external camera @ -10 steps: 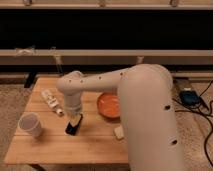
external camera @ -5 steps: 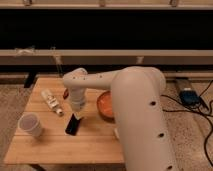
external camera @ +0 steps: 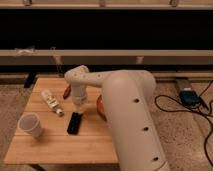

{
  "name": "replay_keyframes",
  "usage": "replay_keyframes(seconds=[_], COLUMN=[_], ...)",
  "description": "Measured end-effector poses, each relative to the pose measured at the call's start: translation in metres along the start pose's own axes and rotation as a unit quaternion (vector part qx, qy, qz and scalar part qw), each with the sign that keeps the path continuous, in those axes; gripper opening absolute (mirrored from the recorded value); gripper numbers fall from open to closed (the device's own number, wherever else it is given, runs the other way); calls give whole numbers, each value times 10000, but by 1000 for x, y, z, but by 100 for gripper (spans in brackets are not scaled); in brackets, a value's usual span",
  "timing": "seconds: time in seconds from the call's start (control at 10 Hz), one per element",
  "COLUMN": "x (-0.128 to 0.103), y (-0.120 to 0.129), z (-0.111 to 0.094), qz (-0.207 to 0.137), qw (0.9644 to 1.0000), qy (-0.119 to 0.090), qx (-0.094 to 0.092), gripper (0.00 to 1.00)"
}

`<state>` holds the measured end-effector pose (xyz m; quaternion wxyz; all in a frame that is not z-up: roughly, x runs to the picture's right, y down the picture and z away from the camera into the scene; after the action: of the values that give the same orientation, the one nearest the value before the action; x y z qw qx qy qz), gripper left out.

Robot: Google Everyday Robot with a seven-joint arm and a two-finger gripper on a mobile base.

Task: Push the eraser across the table

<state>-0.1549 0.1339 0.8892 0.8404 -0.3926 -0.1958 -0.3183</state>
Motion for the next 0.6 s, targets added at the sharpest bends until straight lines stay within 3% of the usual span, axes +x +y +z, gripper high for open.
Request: replay_keyframes(seconds=[0.3,0.6], x=[1,1], y=[-24,-24], z=[11,13], qz=[-110,-146], qw=[9999,9999], qy=[31,40], qx=[9,-26], gripper=[0,0])
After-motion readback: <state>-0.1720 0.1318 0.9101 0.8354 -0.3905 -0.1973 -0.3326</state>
